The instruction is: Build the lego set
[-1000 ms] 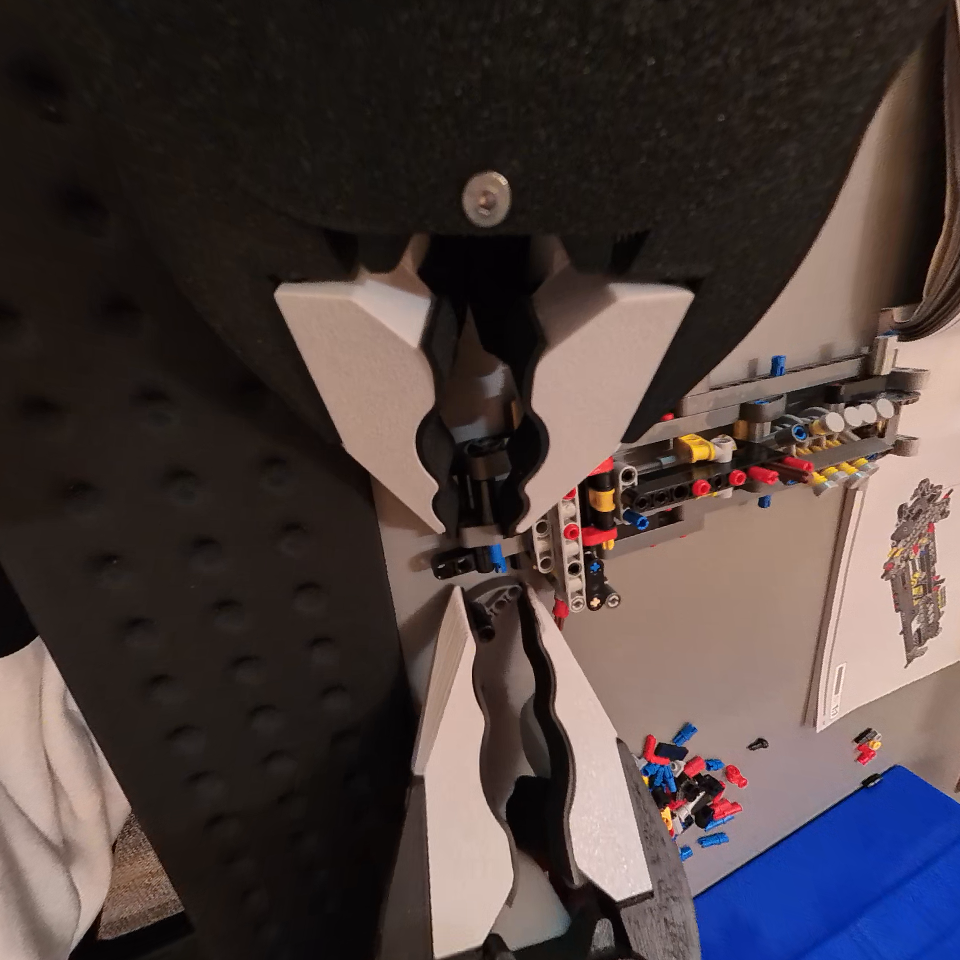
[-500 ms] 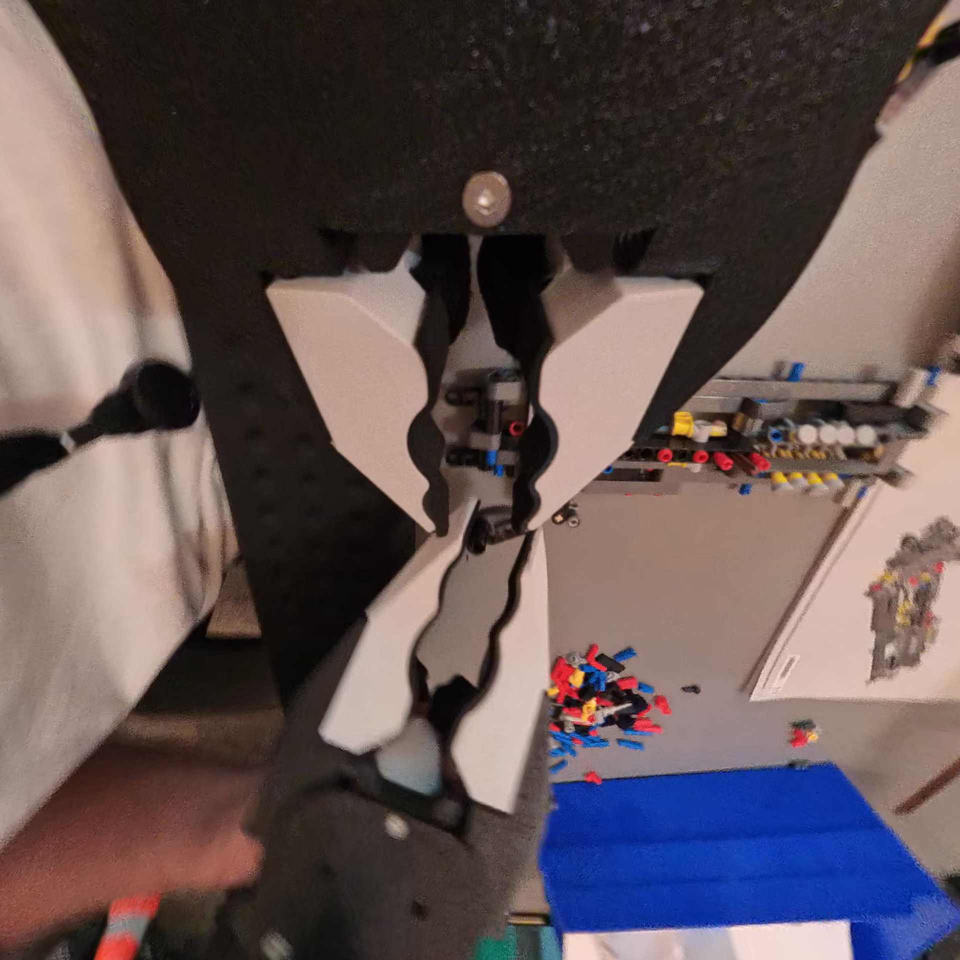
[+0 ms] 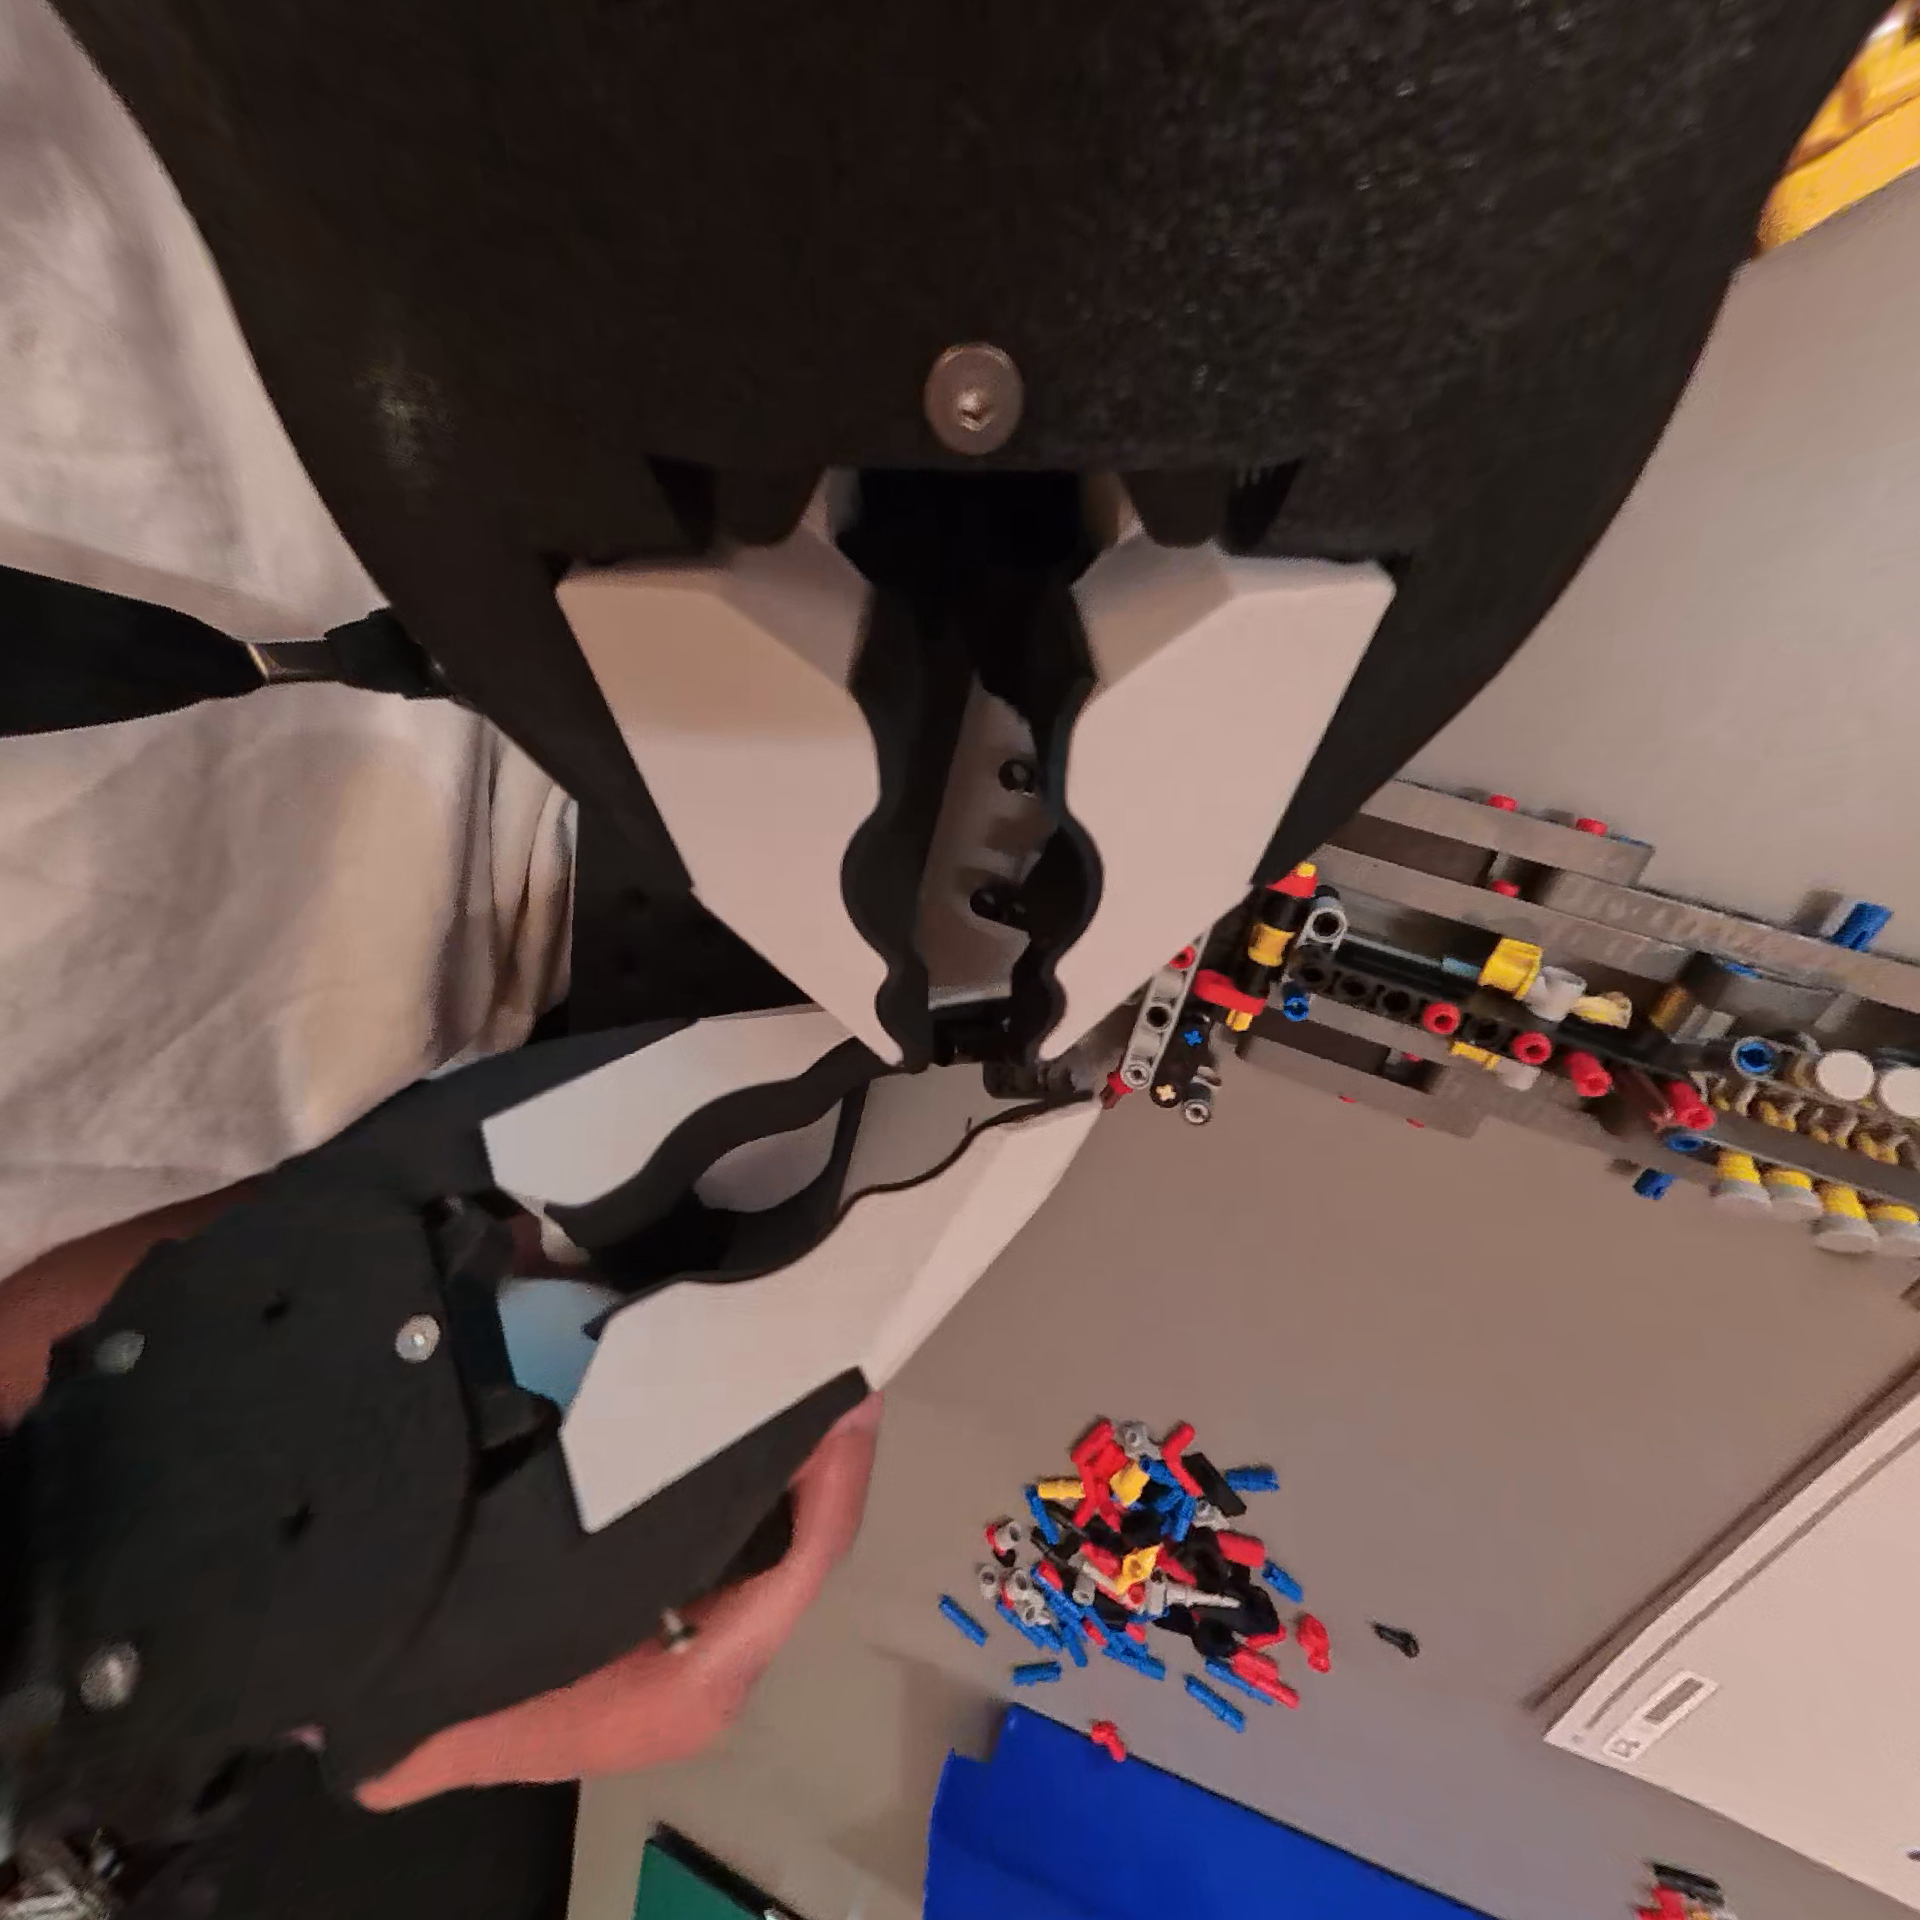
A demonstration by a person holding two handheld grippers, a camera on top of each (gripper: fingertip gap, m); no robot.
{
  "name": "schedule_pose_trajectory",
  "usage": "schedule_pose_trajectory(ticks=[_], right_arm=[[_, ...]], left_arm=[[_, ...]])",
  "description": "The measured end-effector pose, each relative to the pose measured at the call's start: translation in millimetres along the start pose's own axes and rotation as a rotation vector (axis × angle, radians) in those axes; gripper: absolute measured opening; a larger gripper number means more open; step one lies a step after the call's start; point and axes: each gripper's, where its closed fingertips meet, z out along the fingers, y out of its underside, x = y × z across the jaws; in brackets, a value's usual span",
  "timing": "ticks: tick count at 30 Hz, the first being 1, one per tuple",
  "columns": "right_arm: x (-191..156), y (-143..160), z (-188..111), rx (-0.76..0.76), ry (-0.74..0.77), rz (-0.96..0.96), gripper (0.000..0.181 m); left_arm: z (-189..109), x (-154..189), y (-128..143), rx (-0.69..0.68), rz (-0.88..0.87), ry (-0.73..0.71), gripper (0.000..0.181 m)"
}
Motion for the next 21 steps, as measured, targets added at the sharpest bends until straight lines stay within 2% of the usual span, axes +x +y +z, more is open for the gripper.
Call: schedule_pose_trajectory(ticks=[4,7,8,10,13,21], right_arm=[[0,3,2,-0.031,0.077,-0.084,0.024],[-3,0,5,-0.030,0.106,-0.114,0.024],[-3,1,7,-0.038,0.117,-0.130,0.024],[-4,2,8,-0.031,0.115,-0.126,0.024],[-4,3,7,-0.018,0.122,-0.123,0.024],[1,7,8,-0.027,0.175,-0.160,0.023]], left_arm=[[5,-3,7,-0.050,-0.090,-0.001,0.017],[9,4,6,-0.056,-0.156,0.054,0.019],[11,4,7,-0.059,-0.174,0.057,0.018],[13,-6,10,-0.071,-0.173,0.004,0.003],[11,-10,11,-0.071,-0.206,0.000,0.003],[13,-9,13,-0.104,-0.216,0.000,0.021]])
